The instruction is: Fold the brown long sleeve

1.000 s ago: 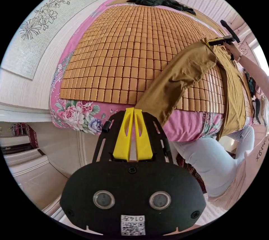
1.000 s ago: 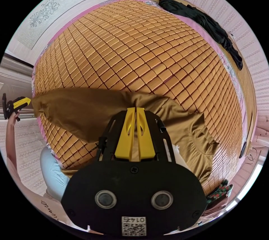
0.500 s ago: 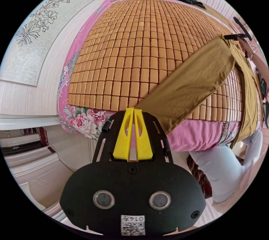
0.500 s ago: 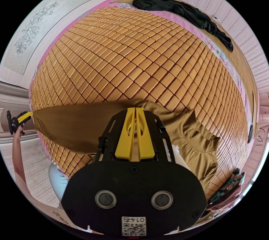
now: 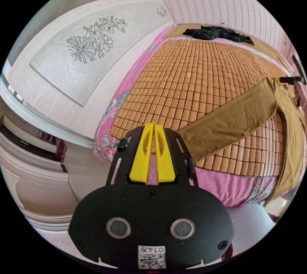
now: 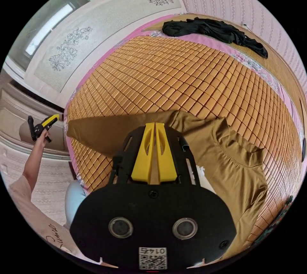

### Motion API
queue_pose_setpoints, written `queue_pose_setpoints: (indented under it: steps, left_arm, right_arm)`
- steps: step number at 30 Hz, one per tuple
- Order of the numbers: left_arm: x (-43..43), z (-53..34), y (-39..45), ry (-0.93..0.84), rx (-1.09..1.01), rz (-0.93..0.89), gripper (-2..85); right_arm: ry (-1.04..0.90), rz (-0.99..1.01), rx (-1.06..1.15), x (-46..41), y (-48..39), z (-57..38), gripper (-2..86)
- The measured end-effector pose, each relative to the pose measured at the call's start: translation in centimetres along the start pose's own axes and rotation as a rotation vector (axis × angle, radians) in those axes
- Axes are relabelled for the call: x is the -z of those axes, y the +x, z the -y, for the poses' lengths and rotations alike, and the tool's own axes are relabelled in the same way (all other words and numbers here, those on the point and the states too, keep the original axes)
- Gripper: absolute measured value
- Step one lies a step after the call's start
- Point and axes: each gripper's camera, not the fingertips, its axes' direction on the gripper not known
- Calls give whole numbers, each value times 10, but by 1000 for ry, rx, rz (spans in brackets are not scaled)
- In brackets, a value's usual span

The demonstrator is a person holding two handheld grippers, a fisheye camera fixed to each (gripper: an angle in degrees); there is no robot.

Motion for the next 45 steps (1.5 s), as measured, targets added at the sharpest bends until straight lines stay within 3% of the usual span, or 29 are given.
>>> queue_pose_setpoints:
  steps: [2,8,10,14,20,28,31,34,37,39,42,45]
  left_arm:
    - [32,-17,46,68,-104,-228,-5]
    - [38,-64,219,-41,-246,-786,33]
    - [31,-70,258,-84,-279,-837,43]
    - [39,-66,305,17,-383,-800,22]
    - [-2,-55,330,-75,-447,-624,-6]
    - [-9,-62,332,-78,-382,-635,-8]
    - [6,-64,331,-35,-374,-646,-3]
    - [24,-75,329,1,-403,-671,10]
    - [32,-92,337,-35,-445,-686,30]
    - [35,-104,347,-86,-472,-713,38]
    - [43,-125,371,-160,-528,-720,46]
    - [48,-137,399,-218,-596,-611,63]
  right_arm:
    - [-38,-7,57,-2,-7,-24,-3]
    - [-133,-44,101,-31,-18,-42,-3]
    - [-113,-46,63,-34,-15,-40,-3]
    - [-159,-53,26,-44,-5,-39,-3]
    - [-202,-77,71,-39,9,-41,-5]
    - [-197,3,17,-26,45,-60,-8]
    - [-70,80,19,21,60,-88,-6]
    - [67,168,30,94,87,-154,-3]
    - [104,65,-51,155,116,-254,1]
    - [32,-62,-212,179,133,-347,6]
    - [-116,-80,-392,183,138,-454,21]
    - [-218,-60,-570,177,138,-533,62]
